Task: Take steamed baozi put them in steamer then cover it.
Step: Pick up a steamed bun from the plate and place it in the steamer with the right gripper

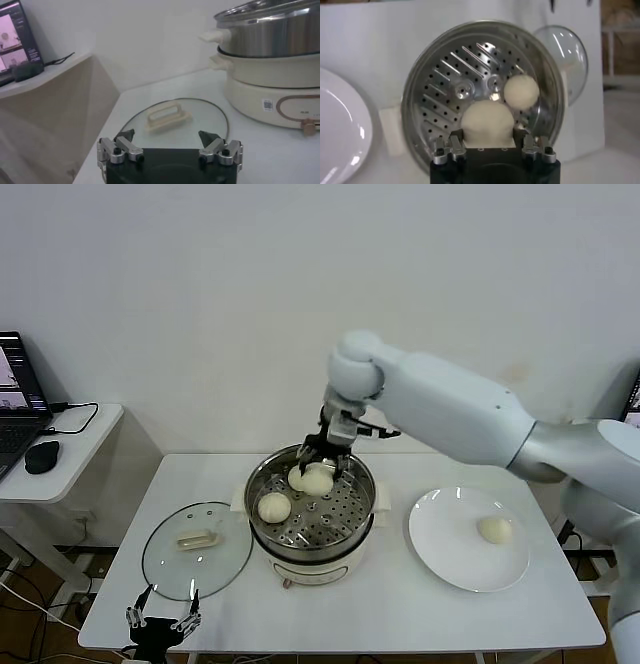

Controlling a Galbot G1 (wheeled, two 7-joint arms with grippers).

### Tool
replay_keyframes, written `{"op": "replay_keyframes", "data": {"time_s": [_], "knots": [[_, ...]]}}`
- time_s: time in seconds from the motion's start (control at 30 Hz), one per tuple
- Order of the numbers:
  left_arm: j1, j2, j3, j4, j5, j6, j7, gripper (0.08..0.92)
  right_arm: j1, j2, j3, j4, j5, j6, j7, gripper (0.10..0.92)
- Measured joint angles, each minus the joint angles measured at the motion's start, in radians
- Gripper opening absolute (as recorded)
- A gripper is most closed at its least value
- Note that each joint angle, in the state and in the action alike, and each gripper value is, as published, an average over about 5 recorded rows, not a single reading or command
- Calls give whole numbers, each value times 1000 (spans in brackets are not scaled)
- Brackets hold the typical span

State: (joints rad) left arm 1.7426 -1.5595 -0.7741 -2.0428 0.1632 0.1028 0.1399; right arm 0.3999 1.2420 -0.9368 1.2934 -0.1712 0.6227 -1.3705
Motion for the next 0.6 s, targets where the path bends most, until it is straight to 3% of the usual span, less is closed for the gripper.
{"op": "replay_keyframes", "data": {"time_s": [0.6], "knots": [[-5,-6,1,4,-7,1,-1,823,-75,52,-69,44,-110,52,30,613]]}}
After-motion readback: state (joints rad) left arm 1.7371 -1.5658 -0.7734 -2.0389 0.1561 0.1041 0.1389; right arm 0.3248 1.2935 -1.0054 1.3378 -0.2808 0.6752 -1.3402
